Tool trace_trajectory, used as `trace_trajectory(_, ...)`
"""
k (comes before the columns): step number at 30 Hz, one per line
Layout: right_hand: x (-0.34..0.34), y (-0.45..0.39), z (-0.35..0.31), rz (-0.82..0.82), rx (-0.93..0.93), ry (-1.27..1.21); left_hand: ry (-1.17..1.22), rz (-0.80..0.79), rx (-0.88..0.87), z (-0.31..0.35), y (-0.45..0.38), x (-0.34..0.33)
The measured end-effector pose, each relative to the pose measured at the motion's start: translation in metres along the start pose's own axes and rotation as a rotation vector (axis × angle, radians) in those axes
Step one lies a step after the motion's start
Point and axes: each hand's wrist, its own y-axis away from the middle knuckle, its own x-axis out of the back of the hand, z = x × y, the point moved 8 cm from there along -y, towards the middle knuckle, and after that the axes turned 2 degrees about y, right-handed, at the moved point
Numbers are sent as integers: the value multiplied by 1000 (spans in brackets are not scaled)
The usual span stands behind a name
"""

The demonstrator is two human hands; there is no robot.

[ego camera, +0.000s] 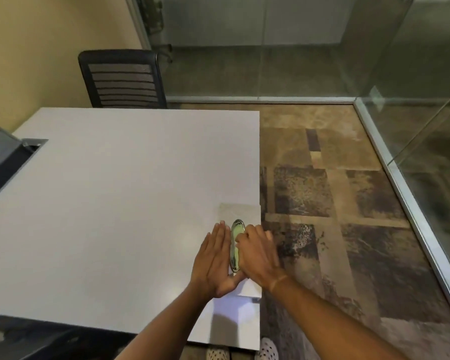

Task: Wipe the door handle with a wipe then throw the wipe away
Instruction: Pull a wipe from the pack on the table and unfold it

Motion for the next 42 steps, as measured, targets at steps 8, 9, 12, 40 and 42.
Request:
trace_trajectory(8, -2, -16, -7, -95, -132, 100, -11, -71, 2, -1, -7, -8)
trace_trajectory(9, -3, -16, -8, -109, -145, 107, -9, -75, 1, -2, -8, -9)
trace_trajectory(12, -6, -15, -15, -128, -158, 124, -10, -87, 3, -3, -8, -9)
trace_trajectory(40, 44, -3, 16, 173, -55, -277, -44, -109, -8, 0, -4, -1)
trace_trajectory(42, 50, -4, 18, 201, -51, -342, -47, -109, -10, 0, -4, -2)
